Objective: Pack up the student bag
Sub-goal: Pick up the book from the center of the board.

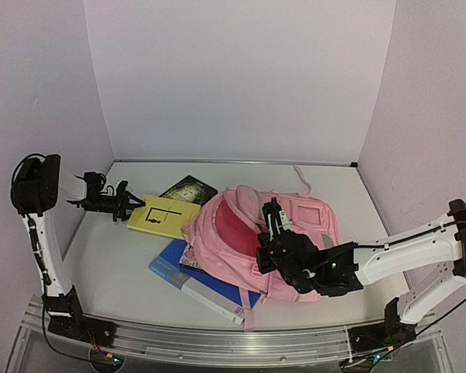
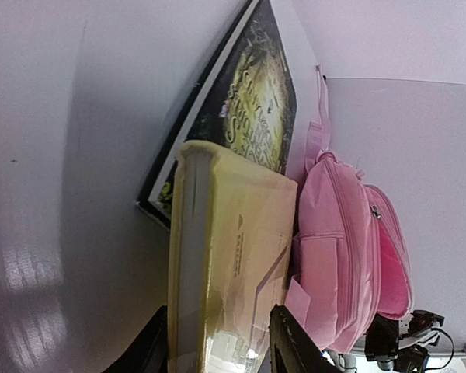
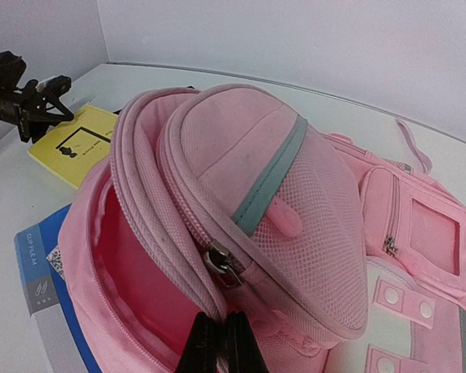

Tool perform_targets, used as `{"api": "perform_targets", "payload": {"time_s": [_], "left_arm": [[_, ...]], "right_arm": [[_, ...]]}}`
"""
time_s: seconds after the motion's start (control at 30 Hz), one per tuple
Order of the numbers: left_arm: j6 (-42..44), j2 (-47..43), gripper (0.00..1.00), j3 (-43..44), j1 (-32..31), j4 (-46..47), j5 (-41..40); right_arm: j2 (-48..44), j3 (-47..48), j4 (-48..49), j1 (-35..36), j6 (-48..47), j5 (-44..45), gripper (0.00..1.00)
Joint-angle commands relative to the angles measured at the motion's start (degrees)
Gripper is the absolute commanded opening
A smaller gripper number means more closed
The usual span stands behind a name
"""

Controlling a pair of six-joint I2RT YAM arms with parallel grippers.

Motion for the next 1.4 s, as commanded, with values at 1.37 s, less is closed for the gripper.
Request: {"api": "perform_targets", "payload": {"time_s": [1.37], "left_arm": [[-34.79, -54.12, 0.0, -14.89, -19.13, 5.6, -12.06]], "right_arm": [[-4.68, 3.32, 5.21, 0.1, 3.97, 11.68, 0.0]]}}
